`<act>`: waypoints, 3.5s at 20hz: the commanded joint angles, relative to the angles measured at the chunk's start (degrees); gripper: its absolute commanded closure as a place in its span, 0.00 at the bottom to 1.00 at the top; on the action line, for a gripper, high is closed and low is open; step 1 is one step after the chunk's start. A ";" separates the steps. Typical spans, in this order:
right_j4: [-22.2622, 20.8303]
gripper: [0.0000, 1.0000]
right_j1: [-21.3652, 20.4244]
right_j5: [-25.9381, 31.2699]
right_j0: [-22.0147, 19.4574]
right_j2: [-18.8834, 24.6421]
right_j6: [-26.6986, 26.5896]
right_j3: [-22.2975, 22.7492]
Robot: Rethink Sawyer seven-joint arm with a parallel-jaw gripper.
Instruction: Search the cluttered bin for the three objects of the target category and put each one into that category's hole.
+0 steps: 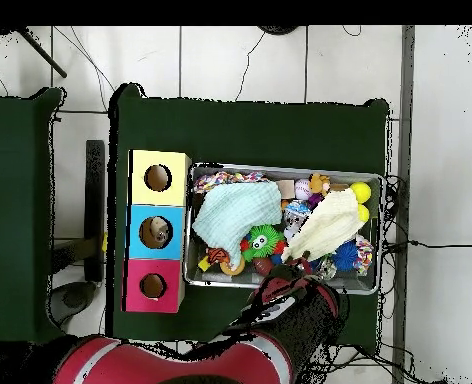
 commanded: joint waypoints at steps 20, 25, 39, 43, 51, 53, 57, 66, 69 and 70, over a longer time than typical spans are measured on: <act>6.91 0.00 -7.45 11.81 -1.06 12.67 6.67 -5.02; 6.46 0.00 -8.01 12.35 -3.23 15.50 5.72 -5.96; 7.23 0.00 -8.46 13.54 -2.77 15.77 5.91 -6.35; 6.91 0.00 -9.81 13.29 -4.02 17.51 6.06 -5.59; 7.24 0.00 -9.58 12.10 -4.05 17.31 6.74 -5.28; 7.48 0.00 -9.32 11.69 -3.78 16.84 7.02 -5.25; 8.02 0.00 -9.27 10.57 -3.83 16.61 7.74 -4.80; 9.73 0.00 -8.75 7.83 -4.65 16.35 8.82 -4.17; 11.75 0.00 -7.76 6.63 -2.93 13.25 9.47 -5.02; 12.18 0.00 -7.45 6.38 -2.54 12.33 9.43 -5.27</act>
